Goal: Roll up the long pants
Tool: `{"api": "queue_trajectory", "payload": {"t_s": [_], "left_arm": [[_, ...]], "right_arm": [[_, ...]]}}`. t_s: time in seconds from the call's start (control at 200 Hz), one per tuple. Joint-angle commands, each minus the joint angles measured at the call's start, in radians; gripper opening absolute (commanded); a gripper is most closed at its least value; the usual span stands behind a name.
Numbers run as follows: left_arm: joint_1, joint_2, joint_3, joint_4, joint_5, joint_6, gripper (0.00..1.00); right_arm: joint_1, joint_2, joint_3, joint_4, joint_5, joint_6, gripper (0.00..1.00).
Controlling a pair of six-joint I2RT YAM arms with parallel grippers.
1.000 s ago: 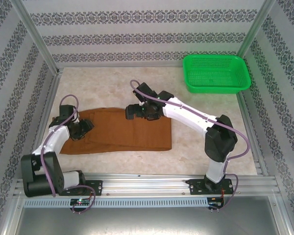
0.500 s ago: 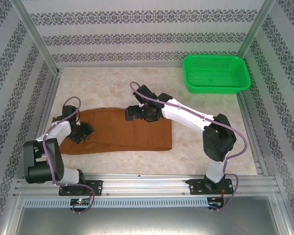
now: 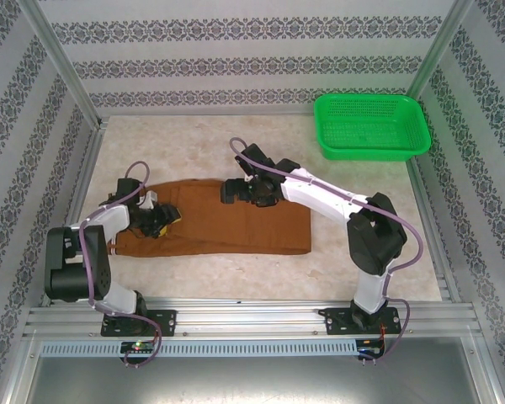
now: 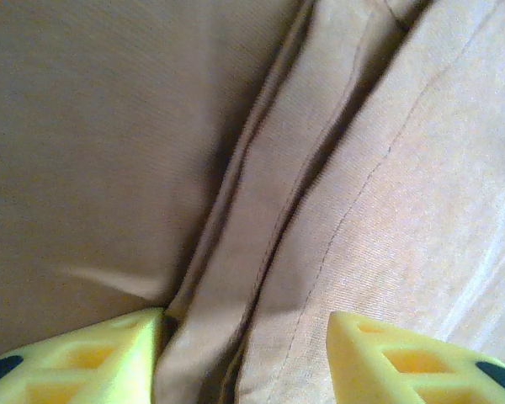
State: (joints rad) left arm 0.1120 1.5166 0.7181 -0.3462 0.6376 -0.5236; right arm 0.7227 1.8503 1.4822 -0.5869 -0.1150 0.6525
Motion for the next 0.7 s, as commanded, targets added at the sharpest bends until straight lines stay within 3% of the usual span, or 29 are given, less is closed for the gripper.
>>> {"api": "queue_trajectory", "payload": {"t_s": [0.0, 0.095, 0.235, 0.33, 0.43, 0.699], "left_arm": [[-0.067, 0.039, 0.033, 0.049, 0.092, 0.011, 0.52], [-0.107, 0.078, 0.056, 0.068, 0.117, 0.007, 0.48], [-0.126, 0.118, 0.092, 0.071, 0.121, 0.004, 0.0], [-0.127, 0.116, 0.108, 0.09, 0.147, 0.0, 0.0], [-0.127, 0.057, 0.159, 0.002, 0.078, 0.016, 0.0], [-0.094, -0.21, 0.333, -0.425, -0.188, 0.02, 0.0]], "right_arm": [[-0.015, 0.036, -0.02, 0.011, -0.016, 0.006, 0.97], [-0.022, 0.045, -0.033, 0.027, -0.022, 0.008, 0.97], [-0.032, 0.05, -0.045, 0.032, -0.023, 0.012, 0.97], [-0.045, 0.037, -0.069, 0.043, -0.013, 0.019, 0.97], [-0.072, 0.015, -0.092, 0.047, -0.005, 0.03, 0.97], [-0.193, -0.087, -0.149, 0.043, 0.035, 0.008, 0.98]]}}
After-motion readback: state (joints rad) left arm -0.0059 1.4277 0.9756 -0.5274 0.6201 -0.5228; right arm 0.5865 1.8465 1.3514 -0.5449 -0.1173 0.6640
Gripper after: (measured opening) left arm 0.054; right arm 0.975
